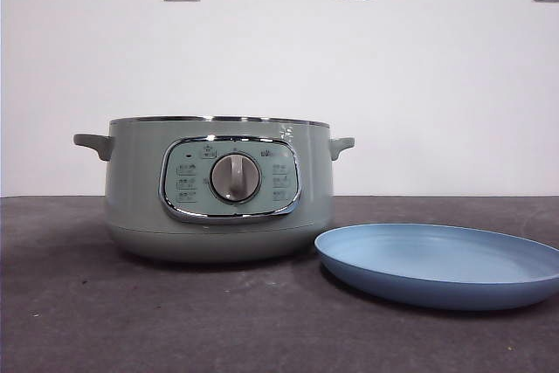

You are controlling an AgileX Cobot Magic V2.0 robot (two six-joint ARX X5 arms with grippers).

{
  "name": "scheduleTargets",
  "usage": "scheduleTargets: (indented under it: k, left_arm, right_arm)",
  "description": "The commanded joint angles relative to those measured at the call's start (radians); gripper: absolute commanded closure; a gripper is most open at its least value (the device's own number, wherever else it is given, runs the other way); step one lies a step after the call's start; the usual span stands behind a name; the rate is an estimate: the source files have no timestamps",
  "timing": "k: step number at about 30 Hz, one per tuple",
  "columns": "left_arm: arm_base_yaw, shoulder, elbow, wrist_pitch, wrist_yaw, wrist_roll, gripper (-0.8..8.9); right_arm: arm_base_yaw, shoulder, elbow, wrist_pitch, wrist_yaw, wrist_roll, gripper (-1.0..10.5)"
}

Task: Take the potato out from the steamer,put the potato on the plate,close the lid

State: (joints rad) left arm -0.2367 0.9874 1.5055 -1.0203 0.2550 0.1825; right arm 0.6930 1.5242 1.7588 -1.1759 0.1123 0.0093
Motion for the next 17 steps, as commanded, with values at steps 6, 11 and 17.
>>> scheduleTargets:
  k: [6,11,17]
  left_arm:
    - [0.0,-0.005,0.008,0.054,0.015,0.005,8.22]
    - [0.0,-0.005,0.008,0.053,0.015,0.005,8.22]
    - [0.0,-0.002,0.008,0.054,0.042,0.005,8.22]
  right_arm:
    - [-0.068,-0.143,-0.368,0.186,-0.006,0.033,9.6]
    - [-0.121,-0.199,-0.643,0.369,-0.012,0.06,9.6]
    - [-0.155,-0.19,-0.861,0.621,-0.088,0.09,9.6]
